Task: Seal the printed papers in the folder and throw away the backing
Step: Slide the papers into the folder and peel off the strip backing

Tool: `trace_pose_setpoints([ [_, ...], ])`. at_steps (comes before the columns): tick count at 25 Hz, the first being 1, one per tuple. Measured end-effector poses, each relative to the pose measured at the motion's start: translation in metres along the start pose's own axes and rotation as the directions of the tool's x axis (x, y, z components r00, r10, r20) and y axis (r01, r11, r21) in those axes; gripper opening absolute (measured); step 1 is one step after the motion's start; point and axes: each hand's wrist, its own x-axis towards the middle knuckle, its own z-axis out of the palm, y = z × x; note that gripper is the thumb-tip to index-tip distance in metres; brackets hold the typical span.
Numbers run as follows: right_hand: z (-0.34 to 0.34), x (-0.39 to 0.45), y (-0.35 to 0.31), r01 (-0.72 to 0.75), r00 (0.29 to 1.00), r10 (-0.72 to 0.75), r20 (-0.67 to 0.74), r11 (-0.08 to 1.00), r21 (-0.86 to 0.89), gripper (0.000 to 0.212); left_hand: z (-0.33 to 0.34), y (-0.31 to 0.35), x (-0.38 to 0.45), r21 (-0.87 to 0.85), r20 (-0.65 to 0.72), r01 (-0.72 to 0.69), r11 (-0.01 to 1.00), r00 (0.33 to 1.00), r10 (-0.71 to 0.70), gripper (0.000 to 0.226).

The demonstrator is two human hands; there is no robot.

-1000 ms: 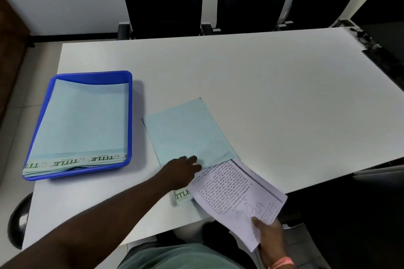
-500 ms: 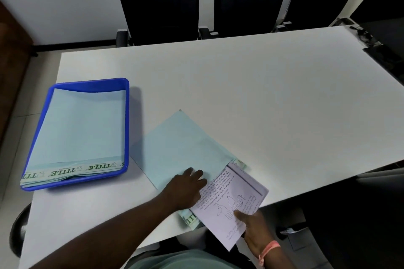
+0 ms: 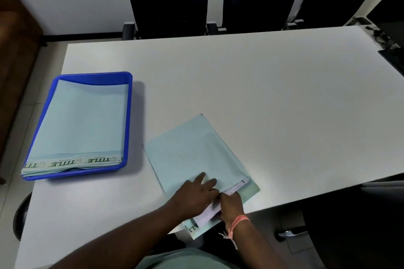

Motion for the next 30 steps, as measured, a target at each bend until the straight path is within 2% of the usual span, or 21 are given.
trace_pose_setpoints([
  [2,-0.010,-0.001,0.000,-0.036,0.998,0.040,0.037,0.994,-0.107,0.019,0.001,-0.010,-0.006,0.001,0.002,0.033,0.999,0.999,-0.033,0.018],
  [4,-0.019,-0.003,0.004,-0.048,0.996,0.062,0.067,0.981,-0.186,0.016,0.002,-0.018,-0.011,-0.008,0.000,0.057,0.998,0.998,-0.057,0.017],
  [7,-0.005,-0.001,0.003,-0.037,0.996,0.045,0.075,0.994,-0.103,0.011,0.001,-0.021,-0.011,-0.029,0.008,0.043,0.999,0.999,-0.042,0.024],
  [11,0.031,0.009,-0.007,-0.023,0.998,0.026,0.053,0.999,-0.043,0.016,-0.001,-0.036,-0.006,-0.076,0.064,0.024,0.997,0.998,-0.019,0.030],
  [14,0.029,0.016,0.002,0.085,0.996,-0.082,0.020,0.972,-0.217,0.024,-0.001,-0.049,-0.008,0.026,0.121,0.019,0.999,0.992,-0.022,0.027],
  [16,0.019,0.017,0.009,0.167,0.986,-0.166,0.034,0.925,-0.342,0.024,-0.001,-0.054,-0.008,0.007,0.137,0.063,0.998,0.989,-0.063,0.032],
  [19,0.011,0.017,0.013,0.176,0.984,-0.157,0.082,0.929,-0.325,0.008,-0.002,-0.060,-0.014,-0.128,0.293,0.242,0.962,0.936,-0.197,0.058],
  [22,0.014,0.019,0.009,0.155,0.984,-0.119,0.132,0.936,-0.315,0.022,-0.004,-0.064,-0.020,-0.164,0.297,0.264,0.950,0.932,-0.208,0.066],
  [25,0.020,0.018,0.009,0.179,0.975,-0.110,0.191,0.900,-0.398,0.037,-0.008,-0.067,-0.024,-0.241,0.350,0.313,0.919,0.911,-0.218,0.075],
  [27,0.025,0.016,0.008,0.180,0.980,-0.122,0.159,0.883,-0.434,0.037,-0.008,-0.069,-0.028,-0.207,0.364,0.282,0.937,0.911,-0.194,0.071],
  [30,0.030,0.020,0.005,0.090,0.995,-0.095,0.006,0.917,-0.389,0.018,0.001,-0.068,-0.036,-0.120,0.367,0.233,0.965,0.914,-0.175,0.072],
])
